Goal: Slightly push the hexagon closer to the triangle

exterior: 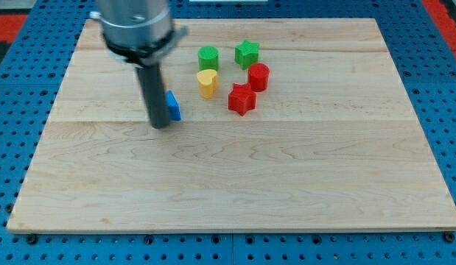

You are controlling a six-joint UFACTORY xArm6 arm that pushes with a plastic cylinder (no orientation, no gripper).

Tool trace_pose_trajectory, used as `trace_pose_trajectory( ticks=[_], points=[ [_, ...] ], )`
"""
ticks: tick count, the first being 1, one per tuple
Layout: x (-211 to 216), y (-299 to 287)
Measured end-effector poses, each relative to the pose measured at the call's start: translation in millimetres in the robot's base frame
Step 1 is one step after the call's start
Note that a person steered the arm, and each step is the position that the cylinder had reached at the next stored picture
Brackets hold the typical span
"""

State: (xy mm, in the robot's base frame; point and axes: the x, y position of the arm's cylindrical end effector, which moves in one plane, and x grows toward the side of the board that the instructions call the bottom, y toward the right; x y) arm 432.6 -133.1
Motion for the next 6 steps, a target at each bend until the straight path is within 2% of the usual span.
trace_pose_trajectory(
  ticks=[1, 2, 3, 4, 5, 6],
  points=[
    [-48.7, -51.2],
    [-26.2, 3.7],
    [-6.9, 34.0],
    [-7.9, 20.9],
    [-64.7, -57.4],
    [-112.0, -72.3]
  ],
)
